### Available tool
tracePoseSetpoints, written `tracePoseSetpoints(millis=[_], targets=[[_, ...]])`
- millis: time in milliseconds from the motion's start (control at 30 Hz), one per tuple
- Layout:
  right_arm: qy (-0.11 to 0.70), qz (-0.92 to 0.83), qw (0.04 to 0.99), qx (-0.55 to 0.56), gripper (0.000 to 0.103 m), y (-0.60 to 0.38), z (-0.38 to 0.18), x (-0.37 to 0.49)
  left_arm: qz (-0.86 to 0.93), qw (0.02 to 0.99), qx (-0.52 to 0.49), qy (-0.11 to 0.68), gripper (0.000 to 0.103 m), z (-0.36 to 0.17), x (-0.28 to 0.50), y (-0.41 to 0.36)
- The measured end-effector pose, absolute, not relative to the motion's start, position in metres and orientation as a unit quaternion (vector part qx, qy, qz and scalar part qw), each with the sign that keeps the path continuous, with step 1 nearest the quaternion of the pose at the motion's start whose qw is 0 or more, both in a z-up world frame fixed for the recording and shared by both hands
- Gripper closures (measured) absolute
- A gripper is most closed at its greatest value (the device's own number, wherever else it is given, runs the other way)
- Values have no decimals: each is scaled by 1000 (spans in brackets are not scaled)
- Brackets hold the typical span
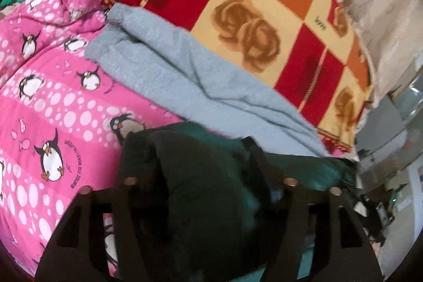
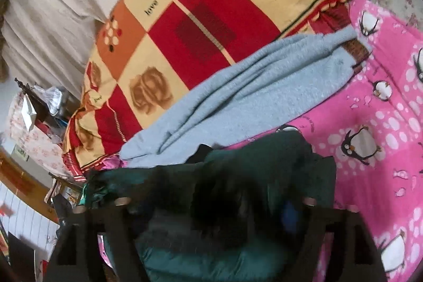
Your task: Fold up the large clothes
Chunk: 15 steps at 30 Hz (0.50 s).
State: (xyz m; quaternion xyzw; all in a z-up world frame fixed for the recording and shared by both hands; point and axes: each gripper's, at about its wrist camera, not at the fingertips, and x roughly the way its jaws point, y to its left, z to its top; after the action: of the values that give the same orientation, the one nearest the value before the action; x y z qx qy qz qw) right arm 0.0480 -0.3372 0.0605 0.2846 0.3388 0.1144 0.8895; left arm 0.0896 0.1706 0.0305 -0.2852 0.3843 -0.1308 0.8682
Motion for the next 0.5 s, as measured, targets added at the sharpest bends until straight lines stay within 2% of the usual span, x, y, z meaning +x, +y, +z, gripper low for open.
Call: tracePoseSetpoints(millis=[67,267,400,500], targets=[[336,126,892,274,25,-334,69,41,-128,874,-282,375,32,42,84,175],[340,121,906,220,25,-324,84,32,-108,904,-276,308,32,76,66,179],[350,108,911,188,25,-316,88,44,-121,911,-244,309,32,82,77,158],[361,79,914,165,25,-309,84,62,-105,914,-192,341,32,75,105,131]])
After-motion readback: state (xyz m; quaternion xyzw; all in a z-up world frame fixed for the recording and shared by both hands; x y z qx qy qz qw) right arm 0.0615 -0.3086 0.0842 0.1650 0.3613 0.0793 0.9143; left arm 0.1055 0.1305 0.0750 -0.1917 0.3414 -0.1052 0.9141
